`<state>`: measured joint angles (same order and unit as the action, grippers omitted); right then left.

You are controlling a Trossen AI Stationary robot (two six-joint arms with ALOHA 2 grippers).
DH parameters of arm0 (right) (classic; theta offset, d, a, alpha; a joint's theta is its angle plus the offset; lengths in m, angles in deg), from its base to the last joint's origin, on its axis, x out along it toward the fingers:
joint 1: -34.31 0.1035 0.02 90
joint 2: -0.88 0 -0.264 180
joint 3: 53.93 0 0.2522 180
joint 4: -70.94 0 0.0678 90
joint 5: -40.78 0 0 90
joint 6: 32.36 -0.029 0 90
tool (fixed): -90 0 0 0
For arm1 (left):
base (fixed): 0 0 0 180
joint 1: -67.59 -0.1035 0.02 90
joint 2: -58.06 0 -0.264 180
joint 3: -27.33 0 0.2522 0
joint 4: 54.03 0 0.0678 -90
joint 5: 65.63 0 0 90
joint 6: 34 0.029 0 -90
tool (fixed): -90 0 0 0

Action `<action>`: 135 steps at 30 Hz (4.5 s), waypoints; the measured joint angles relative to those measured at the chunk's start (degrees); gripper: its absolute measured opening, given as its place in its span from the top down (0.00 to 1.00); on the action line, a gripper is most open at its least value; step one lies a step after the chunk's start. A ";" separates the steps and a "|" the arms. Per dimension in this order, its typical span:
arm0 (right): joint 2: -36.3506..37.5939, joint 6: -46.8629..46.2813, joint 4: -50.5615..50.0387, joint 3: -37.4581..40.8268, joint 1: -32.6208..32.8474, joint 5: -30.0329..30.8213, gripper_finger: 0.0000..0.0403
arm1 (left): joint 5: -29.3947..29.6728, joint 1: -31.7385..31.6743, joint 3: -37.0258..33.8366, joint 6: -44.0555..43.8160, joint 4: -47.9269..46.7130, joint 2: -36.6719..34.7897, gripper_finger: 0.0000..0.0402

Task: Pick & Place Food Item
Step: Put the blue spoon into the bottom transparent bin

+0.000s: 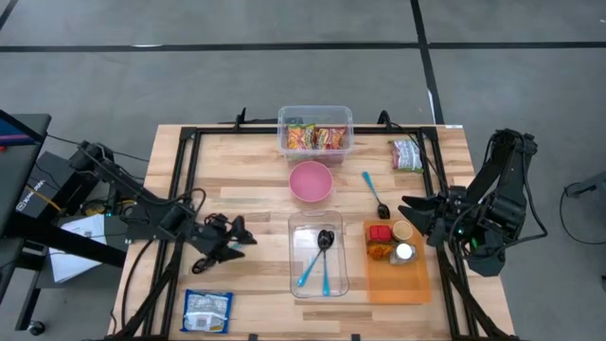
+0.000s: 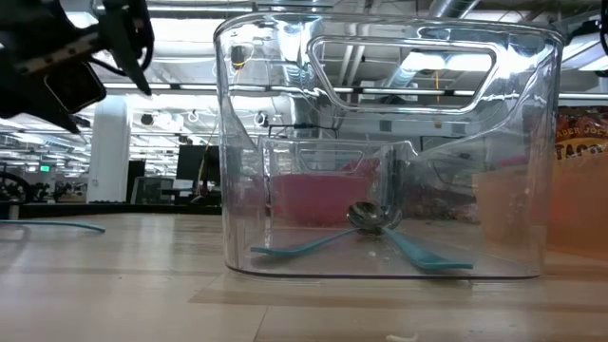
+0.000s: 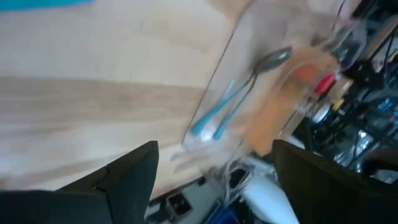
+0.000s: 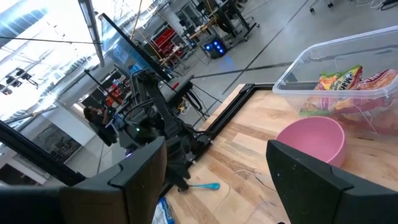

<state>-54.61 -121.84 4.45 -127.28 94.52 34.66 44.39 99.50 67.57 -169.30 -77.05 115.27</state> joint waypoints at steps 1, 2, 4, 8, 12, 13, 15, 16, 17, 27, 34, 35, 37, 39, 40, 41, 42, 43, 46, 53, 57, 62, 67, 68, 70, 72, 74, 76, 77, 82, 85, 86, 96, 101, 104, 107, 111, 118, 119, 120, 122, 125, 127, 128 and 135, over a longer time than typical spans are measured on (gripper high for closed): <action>0.00 0.11 -0.05 0.00 0.00 0.00 0.34 | 0.14 -0.57 0.00 -0.03 -0.45 0.00 0.24; 0.00 0.11 -0.20 0.00 0.00 0.02 0.34 | 0.15 -1.38 0.01 -0.05 -1.36 -0.01 0.25; 0.00 0.10 -0.93 0.00 0.00 0.00 0.34 | 0.29 -2.95 0.02 0.01 -4.16 0.00 0.26; 0.00 0.08 -2.22 0.00 0.00 0.00 0.34 | 4.27 -5.95 0.02 8.50 -3.58 -0.31 0.28; 0.00 0.06 -3.18 0.00 -0.02 0.00 0.34 | 8.41 -8.60 0.00 24.04 6.75 -1.66 0.28; 0.00 0.04 -3.62 0.00 -0.18 0.00 0.34 | 8.41 -9.52 0.00 29.36 10.43 -1.97 0.28; 0.00 0.06 -3.94 0.00 -0.78 0.00 0.34 | 7.28 -11.59 0.00 43.21 20.01 -2.53 0.28; 0.00 0.06 -4.08 0.00 -1.12 0.00 0.34 | 6.17 -12.47 0.00 51.08 25.14 -2.71 0.28; 0.00 0.06 -4.21 0.00 -1.54 0.00 0.34 | 4.64 -13.21 0.02 59.11 30.10 -2.75 0.28; 0.00 -0.09 -3.77 0.00 -3.92 -3.05 0.34 | -18.38 -17.10 10.77 103.55 9.33 -1.87 0.29; 0.00 -0.09 -1.50 0.00 -4.59 -3.02 0.34 | -21.75 -17.87 21.32 132.92 -18.80 -0.82 0.29; 0.00 -0.09 -1.10 0.00 -4.77 -3.00 0.34 | -21.77 -17.87 22.77 136.32 -22.06 -0.35 0.29; 0.00 -0.07 -0.58 0.00 -5.16 -2.95 0.34 | -21.78 -17.61 24.92 142.50 -30.59 0.51 0.29; 0.00 -0.07 -0.38 0.00 -5.72 -2.95 0.34 | -21.45 -16.92 26.52 145.69 -38.21 2.19 0.29; 0.00 -0.07 -0.10 0.00 -5.99 -2.95 0.34 | -21.30 -16.52 26.90 145.55 -41.91 3.10 0.29; 0.00 -0.06 0.14 0.00 -6.31 -2.92 0.34 | -20.93 -16.17 27.15 144.19 -45.83 4.14 0.29; 0.00 -0.03 0.40 0.00 -6.58 -2.89 0.34 | -20.66 -15.60 27.21 140.91 -48.29 5.27 0.29; 0.00 0.08 0.76 0.00 -6.84 -2.89 0.34 | -20.53 -15.00 27.20 136.13 -50.31 6.49 0.29; -0.13 0.09 1.07 0.00 -7.33 -2.84 0.34 | -20.90 -13.76 27.12 118.41 -54.85 10.59 0.29; -2.55 0.02 1.07 0.00 -7.52 -2.81 0.34 | -28.87 -9.93 24.61 98.81 -58.58 19.19 0.30; -4.09 -0.73 1.05 0.02 -7.52 -2.83 0.34 | -31.08 -6.85 20.07 89.44 -54.34 21.10 0.32; -4.76 -0.99 1.05 0.02 -7.50 -2.84 0.34 | -31.22 -4.72 16.27 82.22 -46.67 21.18 0.38; -4.79 -0.72 1.00 0.02 -7.50 -2.87 0.34 | -32.03 -3.94 13.40 78.35 -39.70 21.18 0.43; -4.79 -0.71 0.98 0.02 -7.50 -2.89 0.34 | -32.24 -3.76 12.71 77.35 -38.70 21.18 0.44; -4.79 -0.62 0.98 0.02 -7.50 -2.97 0.34 | -32.43 -3.47 11.31 75.52 -37.62 21.18 0.46; -4.79 -0.54 0.96 0.02 -7.50 -3.03 0.34 | -32.40 -3.33 9.78 73.70 -36.14 21.18 0.48; -4.79 -0.55 0.96 0.00 -7.50 -3.04 0.34 | -32.10 -3.33 8.42 71.48 -35.52 21.18 0.51; -4.79 -0.53 0.96 0.01 -7.45 -3.06 0.34 | -31.97 -3.33 7.27 69.21 -34.97 21.18 0.54; -4.79 -0.53 0.96 0.02 -7.45 -3.06 0.34 | -31.95 -3.33 6.86 68.47 -34.36 21.18 0.57; -4.79 -0.08 0.94 0.02 -7.30 -3.28 0.34 | -31.92 -3.40 5.25 64.37 -31.65 21.00 0.72; -4.79 -0.05 0.92 0.00 -7.30 -3.30 0.34 | -31.63 -3.58 4.92 61.99 -30.78 21.00 0.85; -4.79 0.02 0.92 0.00 -7.30 -3.30 0.34 | -31.86 -3.69 4.95 61.66 -30.32 21.00 0.90; -4.79 0.07 0.51 0.00 -7.32 -3.74 0.34 | -29.23 -6.43 4.90 53.50 -19.02 11.95 0.99; -4.79 -0.02 0.55 0.00 -7.31 -5.66 0.34 | -20.99 -6.83 4.90 47.22 -18.56 2.65 1.00; -4.79 0.00 0.52 0.00 -7.32 -6.27 0.34 | -17.37 -6.20 4.90 57.60 -15.17 -2.59 1.00; -4.79 0.06 0.52 0.00 -7.34 -6.29 0.34 | -16.12 -5.40 4.86 69.57 -11.14 -5.50 1.00; -4.79 0.04 0.52 0.00 -7.34 -6.31 0.34 | -15.92 -4.78 4.87 96.69 3.92 -5.95 1.00; -4.79 -0.10 0.96 0.00 -7.48 -6.32 0.34 | -15.87 -10.35 7.05 124.13 21.57 1.14 0.99; -4.79 -0.23 0.96 0.00 -7.48 -6.32 0.34 | -16.53 -11.20 8.71 127.19 21.82 2.74 0.99; -4.79 -0.58 0.95 0.00 -7.48 -6.31 0.34 | -17.90 -12.03 10.72 130.33 21.98 4.56 0.99; -4.79 -1.35 0.96 0.00 -7.70 -6.32 0.34 | -20.72 -13.48 14.77 137.00 21.38 8.44 0.99; -4.79 -3.37 0.96 0.00 -8.16 -6.34 0.34 | -22.99 -14.84 21.70 147.56 18.76 14.64 0.99; -4.79 -4.39 0.96 0.00 -8.63 -6.32 0.34 | -23.58 -15.59 27.15 154.63 14.25 18.07 0.99; -4.79 -4.93 0.98 0.00 -8.81 -6.36 0.34 | -23.67 -15.96 29.89 158.45 11.12 19.80 0.99; -4.87 -5.62 2.22 -0.02 -10.41 -6.36 0.34 | -23.98 -18.88 42.32 180.59 -0.56 29.24 0.99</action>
<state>-59.48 -127.47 6.67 -127.30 84.11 28.30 20.41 80.62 109.89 11.29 -77.60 144.51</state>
